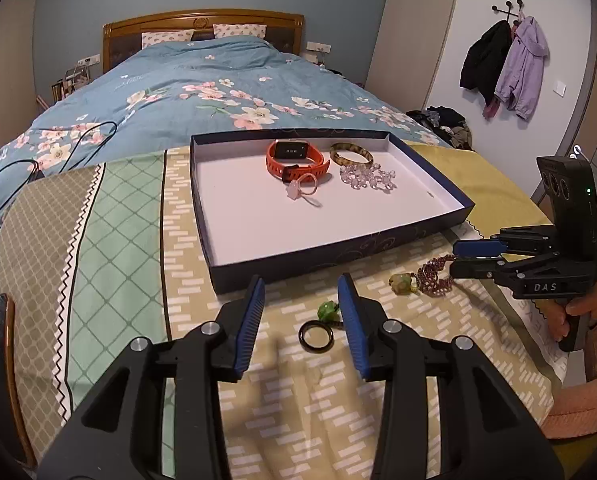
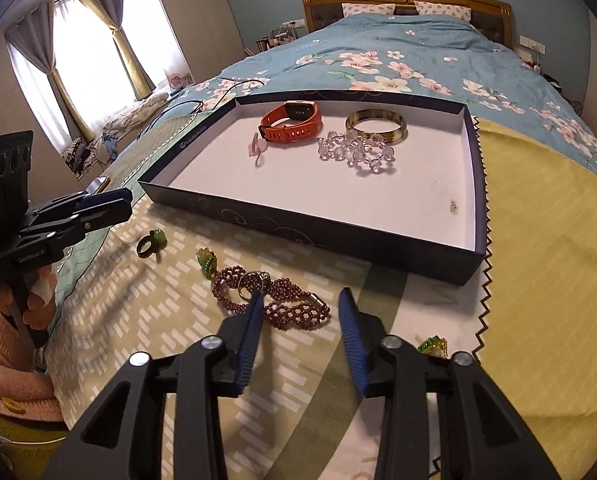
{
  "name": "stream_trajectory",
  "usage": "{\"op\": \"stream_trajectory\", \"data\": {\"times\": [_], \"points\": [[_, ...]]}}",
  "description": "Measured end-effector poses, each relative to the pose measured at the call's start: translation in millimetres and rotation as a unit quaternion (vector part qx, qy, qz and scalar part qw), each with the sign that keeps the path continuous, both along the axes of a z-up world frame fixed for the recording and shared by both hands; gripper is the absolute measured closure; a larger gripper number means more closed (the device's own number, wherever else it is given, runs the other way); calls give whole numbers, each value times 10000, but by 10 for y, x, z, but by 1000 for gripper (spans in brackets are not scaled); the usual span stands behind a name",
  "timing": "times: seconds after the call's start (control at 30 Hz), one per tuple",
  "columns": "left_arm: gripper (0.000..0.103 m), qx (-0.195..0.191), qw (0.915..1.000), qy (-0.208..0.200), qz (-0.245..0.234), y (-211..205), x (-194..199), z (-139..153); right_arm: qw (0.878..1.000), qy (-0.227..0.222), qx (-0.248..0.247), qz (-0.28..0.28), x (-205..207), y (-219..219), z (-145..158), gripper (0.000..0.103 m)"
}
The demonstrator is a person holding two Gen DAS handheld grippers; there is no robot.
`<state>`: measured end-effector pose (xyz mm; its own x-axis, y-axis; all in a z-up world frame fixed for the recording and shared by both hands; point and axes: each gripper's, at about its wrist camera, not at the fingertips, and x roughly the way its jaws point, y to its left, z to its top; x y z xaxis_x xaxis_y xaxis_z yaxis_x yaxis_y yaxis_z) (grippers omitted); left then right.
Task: Organize jewelry
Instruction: 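Grasp the black ring with the left tool while the right tool grasps the dark red beaded bracelet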
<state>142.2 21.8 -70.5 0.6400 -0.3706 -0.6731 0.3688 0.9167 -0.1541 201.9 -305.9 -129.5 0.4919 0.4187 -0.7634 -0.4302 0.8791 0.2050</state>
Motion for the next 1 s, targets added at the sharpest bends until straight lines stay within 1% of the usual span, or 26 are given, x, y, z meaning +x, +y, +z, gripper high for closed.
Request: {"op": "stream_trajectory", "data": {"times": [0.03,0.07,0.2,0.43,0.57,0.73,0.83,0.9,1.0], "points": [[65,-21,10000,25,-6,3,-3,-13,10000,15,-29,2,8,10,-9,96],[65,-27,10000,50,-4,2,-6,-28,10000,23,-37,0,10,14,-16,98],[65,-32,9999,105,-13,-18,-24,-78,10000,-76,-5,-24,-1,27,1,99],[65,-51,9999,105,6,3,-44,-96,9981,-489,371,15,-20,90,252,100],[65,-67,9999,117,13,17,-46,-103,9965,-627,540,80,34,169,358,100],[65,-71,9999,152,-4,17,-57,-119,9950,-747,641,197,64,271,448,100],[65,-71,9999,153,-3,22,-63,-122,9932,-822,790,224,18,245,525,100],[65,-83,9998,161,5,20,-72,-125,9927,-876,794,244,-39,218,557,100],[65,-94,9998,170,1,29,-66,-132,9932,-829,767,285,-119,171,552,100]]}}
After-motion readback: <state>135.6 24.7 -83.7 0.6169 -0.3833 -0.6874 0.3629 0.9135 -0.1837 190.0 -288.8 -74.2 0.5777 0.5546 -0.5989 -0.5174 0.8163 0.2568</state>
